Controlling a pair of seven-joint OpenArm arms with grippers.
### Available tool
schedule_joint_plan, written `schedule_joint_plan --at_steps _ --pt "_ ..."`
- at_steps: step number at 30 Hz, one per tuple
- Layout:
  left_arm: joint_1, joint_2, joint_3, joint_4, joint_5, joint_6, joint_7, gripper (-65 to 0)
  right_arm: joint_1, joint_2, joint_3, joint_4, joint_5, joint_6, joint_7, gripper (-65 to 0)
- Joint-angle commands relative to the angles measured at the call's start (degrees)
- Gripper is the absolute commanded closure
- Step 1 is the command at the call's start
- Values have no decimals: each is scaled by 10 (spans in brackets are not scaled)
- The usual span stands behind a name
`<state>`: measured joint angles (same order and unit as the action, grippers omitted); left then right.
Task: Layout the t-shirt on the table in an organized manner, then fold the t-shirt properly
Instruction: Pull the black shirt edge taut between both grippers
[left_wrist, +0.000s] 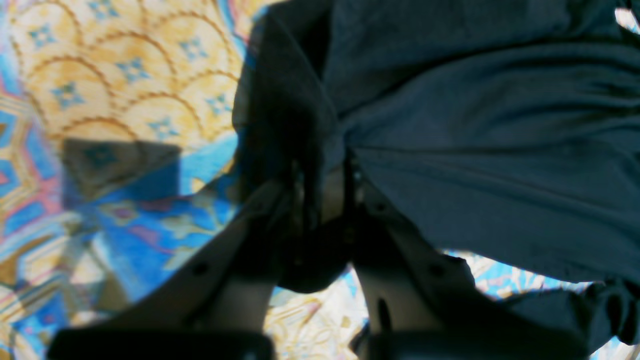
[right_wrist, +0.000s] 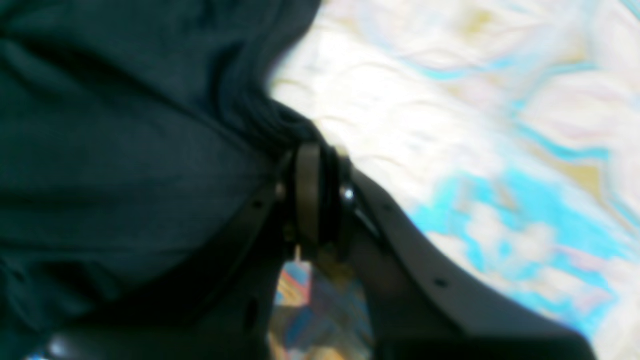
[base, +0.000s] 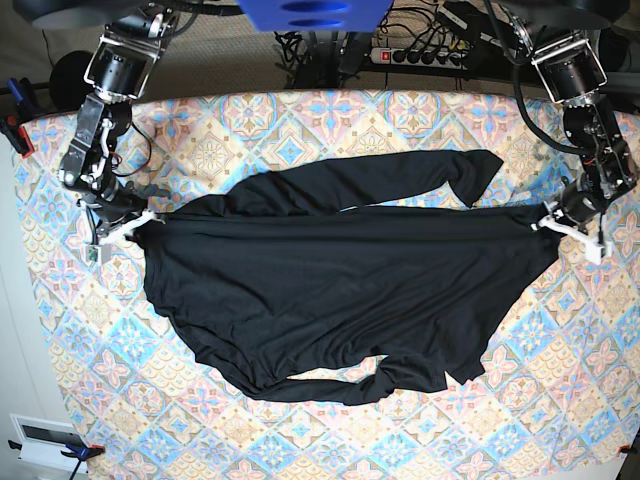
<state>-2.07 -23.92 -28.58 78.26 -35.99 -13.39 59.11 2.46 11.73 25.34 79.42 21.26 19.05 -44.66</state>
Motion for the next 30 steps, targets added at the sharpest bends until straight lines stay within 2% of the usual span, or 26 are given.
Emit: schedule_joint_plan --at_steps 1,14,21,24,27,30 --pt "-8 -11 7 10 -7 -3 -8 -1 2 12 18 21 10 4 10 0" --pt "-7 23 30 10 3 -3 -8 -1 -37 34 134 48 10 4 -8 0" --pt "2 21 29 13 25 -5 -3 -2 -37 35 151 47 8 3 -10 0" --pt "11 2 30 14 12 -7 21 -5 -37 35 150 46 8 3 -10 0" --pt "13 0 30 14 -19 -7 30 -44 -37 35 149 43 8 3 -10 0" --pt "18 -7 30 14 -28 -5 37 -140 -37 35 148 45 8 3 -10 0"
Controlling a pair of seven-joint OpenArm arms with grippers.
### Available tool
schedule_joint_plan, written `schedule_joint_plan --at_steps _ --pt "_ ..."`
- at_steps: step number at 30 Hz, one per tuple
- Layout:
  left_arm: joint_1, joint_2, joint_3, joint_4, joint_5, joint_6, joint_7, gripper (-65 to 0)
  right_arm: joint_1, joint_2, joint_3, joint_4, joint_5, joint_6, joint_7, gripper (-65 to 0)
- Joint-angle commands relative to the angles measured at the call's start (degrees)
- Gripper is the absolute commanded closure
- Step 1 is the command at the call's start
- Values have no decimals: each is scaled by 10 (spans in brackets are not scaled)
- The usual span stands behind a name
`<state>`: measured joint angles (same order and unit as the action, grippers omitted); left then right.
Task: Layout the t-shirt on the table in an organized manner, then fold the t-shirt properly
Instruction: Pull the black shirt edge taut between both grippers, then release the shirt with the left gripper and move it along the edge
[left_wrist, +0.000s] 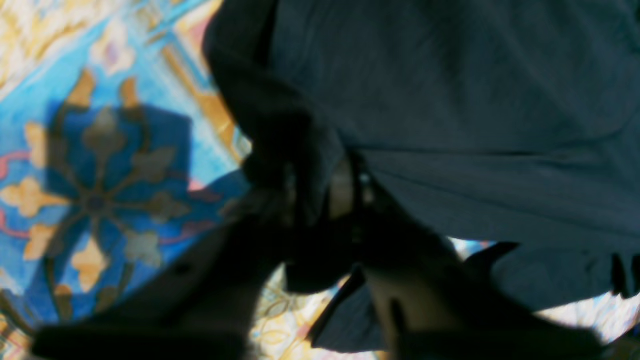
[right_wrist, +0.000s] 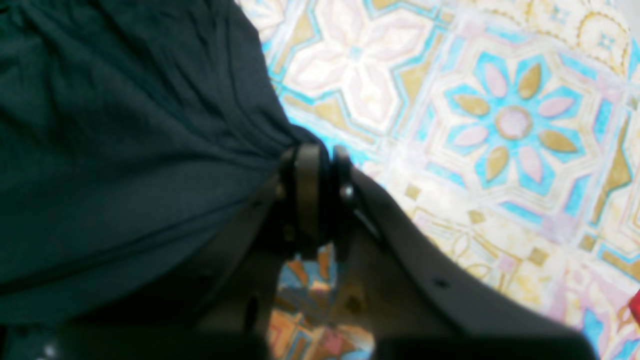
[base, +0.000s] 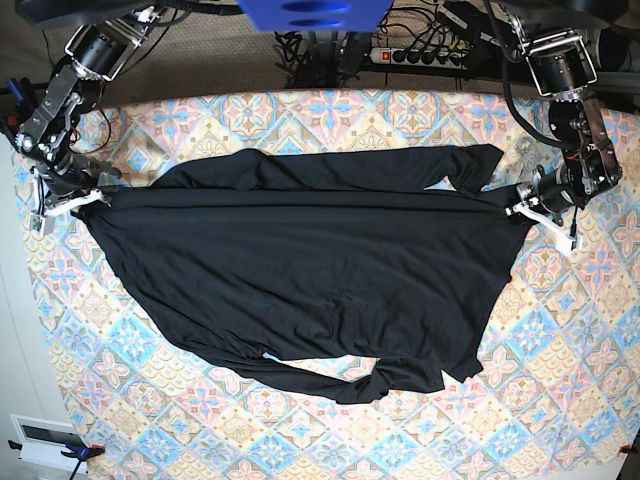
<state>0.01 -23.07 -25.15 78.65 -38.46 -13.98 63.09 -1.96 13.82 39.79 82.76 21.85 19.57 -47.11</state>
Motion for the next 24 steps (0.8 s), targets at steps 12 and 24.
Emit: schedule_joint_plan --at_steps 12,24 --pt "87 -48 -8 10 -86 0 26 -275 7 14 3 12 2 -2 14 0" --pt "178 -58 -8 185 -129 0 26 -214 8 14 3 10 2 -2 14 0"
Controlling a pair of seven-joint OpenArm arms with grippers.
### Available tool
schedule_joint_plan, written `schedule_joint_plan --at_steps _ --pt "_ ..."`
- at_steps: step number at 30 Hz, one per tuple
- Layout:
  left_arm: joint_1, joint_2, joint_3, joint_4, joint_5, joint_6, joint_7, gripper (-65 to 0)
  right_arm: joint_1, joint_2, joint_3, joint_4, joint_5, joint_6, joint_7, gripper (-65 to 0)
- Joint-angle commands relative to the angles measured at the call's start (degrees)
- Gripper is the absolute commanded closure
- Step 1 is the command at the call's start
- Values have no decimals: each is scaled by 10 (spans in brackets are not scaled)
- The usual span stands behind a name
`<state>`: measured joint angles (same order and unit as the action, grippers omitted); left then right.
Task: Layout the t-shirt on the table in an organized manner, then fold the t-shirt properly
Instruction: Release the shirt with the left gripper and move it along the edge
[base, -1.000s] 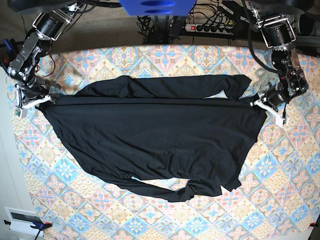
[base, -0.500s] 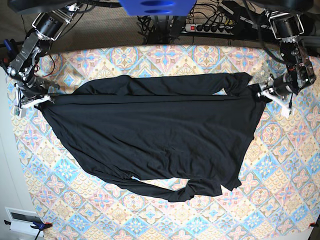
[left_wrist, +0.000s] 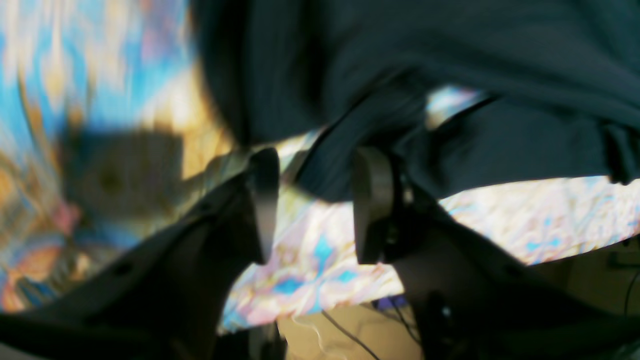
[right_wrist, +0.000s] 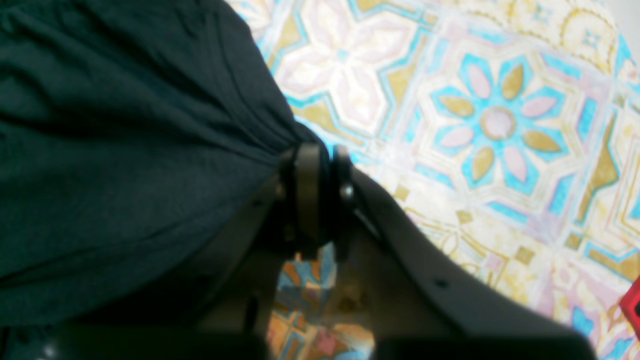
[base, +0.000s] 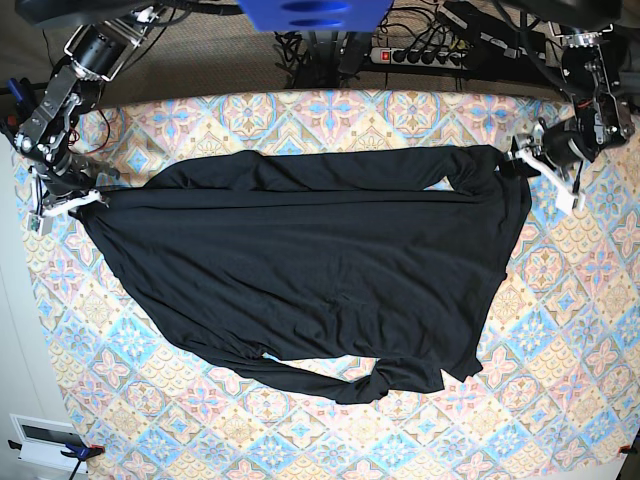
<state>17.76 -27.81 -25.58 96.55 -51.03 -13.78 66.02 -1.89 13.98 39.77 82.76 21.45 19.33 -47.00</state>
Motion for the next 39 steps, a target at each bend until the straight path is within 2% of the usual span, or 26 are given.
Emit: schedule_joint_plan --at_steps 1,3,7,11,16,27,37,39 --pt "-1 -11 -4 15 -4 -2 -3 -205 7 13 3 10 6 1 12 0" --pt "-7 -8 -12 28 -4 -2 -4 -186 7 13 3 10 6 1 12 0" --pt "-36 32 -54 17 2 1 0 -173 7 13 3 12 6 1 12 0" --pt "-40 34 -57 11 5 3 -2 -174 7 13 3 13 6 1 12 0" --pt "-65 51 -57 -31 54 3 -1 -174 8 13 3 13 6 1 12 0" --pt "-105 52 -7 -74 126 2 -4 -174 8 12 3 13 6 1 12 0" --pt "-102 52 -7 -76 145 0 -32 -168 9 12 3 14 6 1 12 0" --pt "-102 52 -7 -76 146 -2 -34 -145 9 12 3 14 6 1 12 0"
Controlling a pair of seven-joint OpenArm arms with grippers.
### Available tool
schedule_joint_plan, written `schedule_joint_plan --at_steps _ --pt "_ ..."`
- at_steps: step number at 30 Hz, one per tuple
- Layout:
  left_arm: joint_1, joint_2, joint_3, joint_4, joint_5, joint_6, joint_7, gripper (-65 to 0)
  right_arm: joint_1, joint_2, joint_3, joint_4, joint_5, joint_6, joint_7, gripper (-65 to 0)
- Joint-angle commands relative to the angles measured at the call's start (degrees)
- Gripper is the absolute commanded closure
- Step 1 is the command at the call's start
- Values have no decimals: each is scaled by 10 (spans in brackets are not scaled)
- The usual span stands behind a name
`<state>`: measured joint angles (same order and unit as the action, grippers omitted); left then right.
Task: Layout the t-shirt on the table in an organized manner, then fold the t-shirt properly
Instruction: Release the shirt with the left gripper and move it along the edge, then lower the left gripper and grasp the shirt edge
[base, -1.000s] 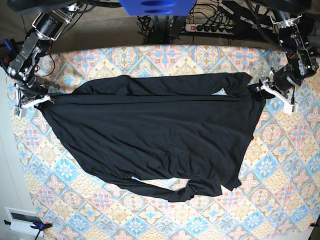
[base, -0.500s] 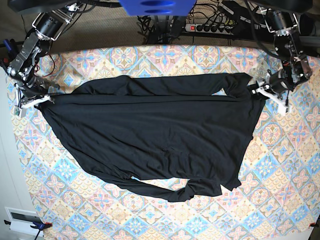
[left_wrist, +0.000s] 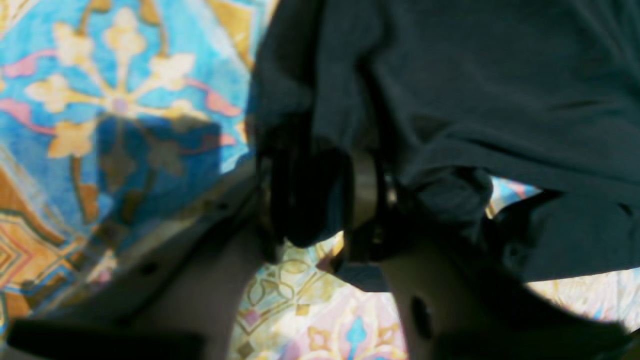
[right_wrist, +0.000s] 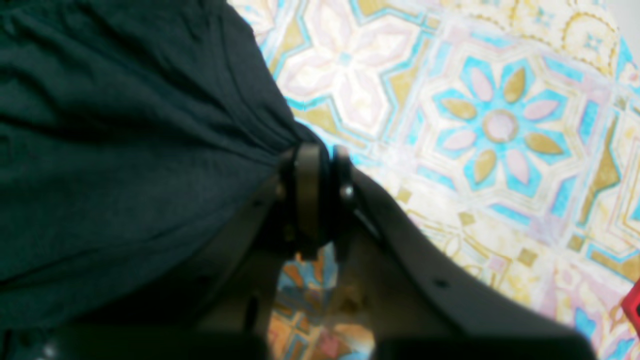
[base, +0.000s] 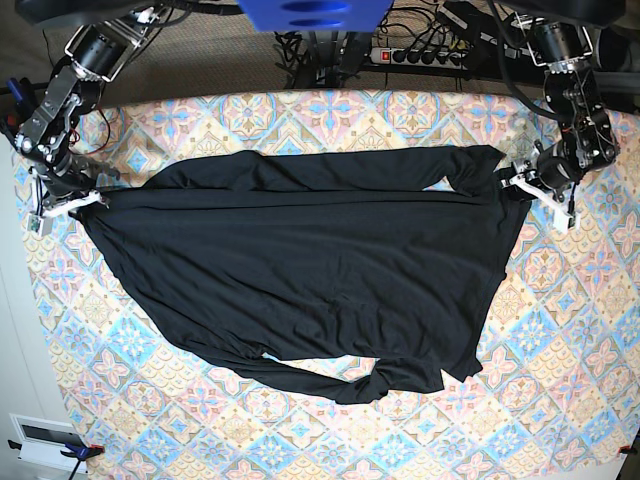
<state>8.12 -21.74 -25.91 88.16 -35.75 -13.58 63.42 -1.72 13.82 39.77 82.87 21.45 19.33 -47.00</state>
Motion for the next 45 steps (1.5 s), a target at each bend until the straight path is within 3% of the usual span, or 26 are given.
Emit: schedule_joint_plan --at_steps 1,5,9,13,21,27,32,38,45 --pt "-5 -9 -3 8 -6 -4 -9 -122 7 13 3 13 6 1 12 0" --pt "-9 -13 -4 8 -5 -3 -10 -3 8 13 3 13 6 1 12 0" --pt "-20 -14 -8 8 -5 -3 -10 -4 8 13 3 13 6 1 12 0" --pt "-33 -38 -10 9 -10 -3 -10 0 6 13 3 13 6 1 12 0" --pt "-33 -68 -84 9 -10 -3 -40 0 5 13 3 13 6 1 12 0" --pt "-33 -70 -136 8 -5 -3 -60 0 5 13 3 13 6 1 12 0" --pt "-26 -70 -133 8 -4 -3 -58 0 5 13 3 13 6 1 12 0" --pt "-3 -68 -108 37 -24 -5 27 -23 5 13 -12 13 6 1 12 0" --pt "37 -54 -19 124 -83 -3 5 -27 5 13 -42 14 6 1 12 0"
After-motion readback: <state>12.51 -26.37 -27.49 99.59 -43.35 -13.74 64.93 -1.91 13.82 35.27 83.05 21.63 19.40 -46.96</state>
